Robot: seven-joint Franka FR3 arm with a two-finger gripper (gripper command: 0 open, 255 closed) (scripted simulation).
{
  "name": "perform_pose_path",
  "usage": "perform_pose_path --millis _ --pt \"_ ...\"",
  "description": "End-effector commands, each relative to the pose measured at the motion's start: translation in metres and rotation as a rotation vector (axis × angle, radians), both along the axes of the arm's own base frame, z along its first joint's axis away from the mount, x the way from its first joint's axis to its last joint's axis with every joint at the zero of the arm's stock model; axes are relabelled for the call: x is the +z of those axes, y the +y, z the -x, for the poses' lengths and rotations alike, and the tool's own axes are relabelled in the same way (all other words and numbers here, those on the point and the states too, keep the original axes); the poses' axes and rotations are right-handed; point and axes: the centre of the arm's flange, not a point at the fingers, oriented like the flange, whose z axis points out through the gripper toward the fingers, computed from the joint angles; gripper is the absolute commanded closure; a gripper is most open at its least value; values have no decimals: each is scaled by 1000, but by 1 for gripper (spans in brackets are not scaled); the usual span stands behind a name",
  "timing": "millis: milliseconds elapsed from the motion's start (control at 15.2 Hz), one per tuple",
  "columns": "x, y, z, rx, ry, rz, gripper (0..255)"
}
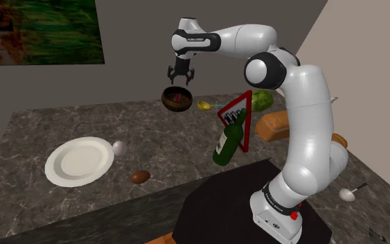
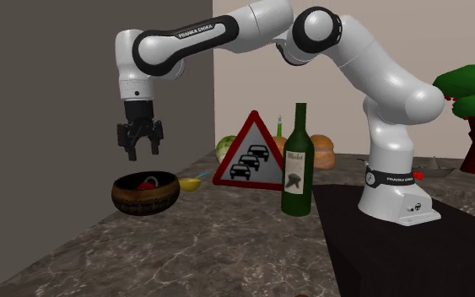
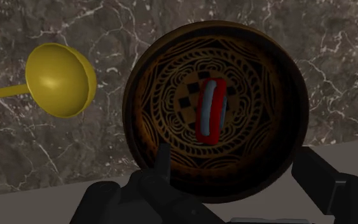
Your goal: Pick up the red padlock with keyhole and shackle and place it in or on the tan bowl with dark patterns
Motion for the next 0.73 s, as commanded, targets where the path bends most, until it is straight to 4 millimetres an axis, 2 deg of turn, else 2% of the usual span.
perform_pose_path --millis 0,66,330,660 --pt "0 0 0 0 0 0 0" --pt "0 0 0 0 0 0 0" --pt "50 -1 -2 0 0 0 0" --pt "50 -1 -2 0 0 0 0"
